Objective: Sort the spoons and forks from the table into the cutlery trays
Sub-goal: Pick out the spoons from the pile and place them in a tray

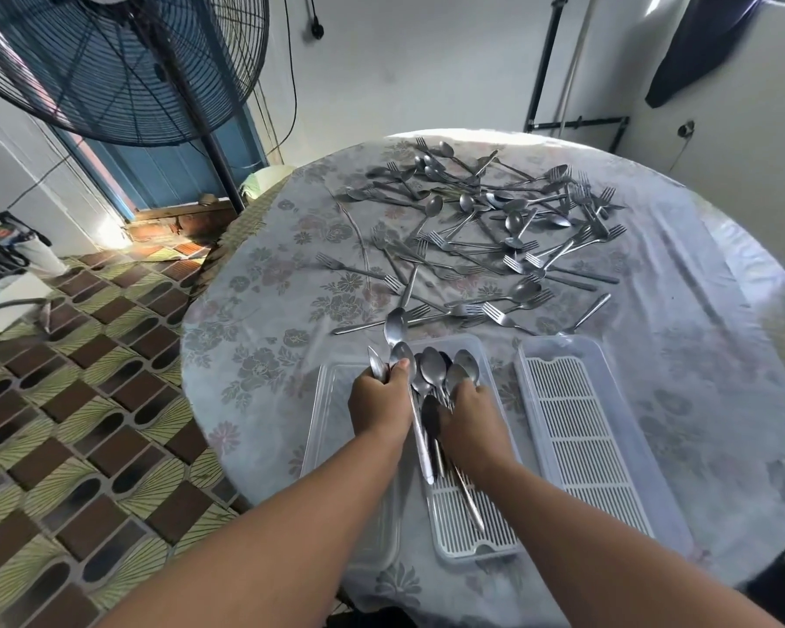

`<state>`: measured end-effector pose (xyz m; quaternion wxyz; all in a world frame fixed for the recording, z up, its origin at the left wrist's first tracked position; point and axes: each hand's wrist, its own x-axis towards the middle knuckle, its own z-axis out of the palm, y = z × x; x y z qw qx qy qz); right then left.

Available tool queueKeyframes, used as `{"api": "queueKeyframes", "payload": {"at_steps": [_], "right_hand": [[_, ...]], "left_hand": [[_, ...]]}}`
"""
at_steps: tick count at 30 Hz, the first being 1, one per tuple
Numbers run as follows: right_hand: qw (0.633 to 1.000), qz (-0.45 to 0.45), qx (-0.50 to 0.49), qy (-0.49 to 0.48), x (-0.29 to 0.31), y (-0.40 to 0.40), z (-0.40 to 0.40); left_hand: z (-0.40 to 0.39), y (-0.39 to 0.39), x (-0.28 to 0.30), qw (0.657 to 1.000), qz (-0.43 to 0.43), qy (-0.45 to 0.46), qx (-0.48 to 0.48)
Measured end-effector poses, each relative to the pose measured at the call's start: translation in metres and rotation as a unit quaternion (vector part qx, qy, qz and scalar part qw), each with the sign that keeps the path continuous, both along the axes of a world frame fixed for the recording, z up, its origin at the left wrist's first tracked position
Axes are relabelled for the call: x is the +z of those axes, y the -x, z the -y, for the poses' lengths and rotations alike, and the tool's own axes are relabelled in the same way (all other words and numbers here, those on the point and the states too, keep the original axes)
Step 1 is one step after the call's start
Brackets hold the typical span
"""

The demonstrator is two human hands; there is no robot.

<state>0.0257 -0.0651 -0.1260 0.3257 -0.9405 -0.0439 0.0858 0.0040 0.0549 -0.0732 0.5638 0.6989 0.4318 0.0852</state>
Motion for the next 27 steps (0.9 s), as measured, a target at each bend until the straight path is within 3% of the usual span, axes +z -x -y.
{"api": "queueKeyframes", "payload": {"at_steps": [3, 7, 14, 22, 27], "right_hand": [[0.998, 0.035, 0.044, -0.003, 0.004, 0.001, 0.004], [0.99, 0.072, 0.108, 0.062, 0.002, 0.0, 0.002], [0.998, -0.015, 0.062, 0.023, 0.005, -0.023, -0.007], [0.999, 0.026, 0.031, 0.026, 0.03, -0.065, -0.011], [0.998, 0.03, 0.008, -0.059, 0.033, -0.064, -0.002]], "left_hand": [[-0.003, 0.0, -0.002, 1.0, -0.002, 0.001, 0.0], [-0.004, -0.004, -0.001, 1.0, 0.004, 0.004, 0.0], [-0.003, -0.012, -0.001, 1.0, 0.014, 0.001, -0.02], [0.001, -0.014, -0.002, 0.999, 0.016, -0.008, -0.036], [0.009, -0.015, -0.001, 0.999, 0.014, -0.008, -0.046]]}}
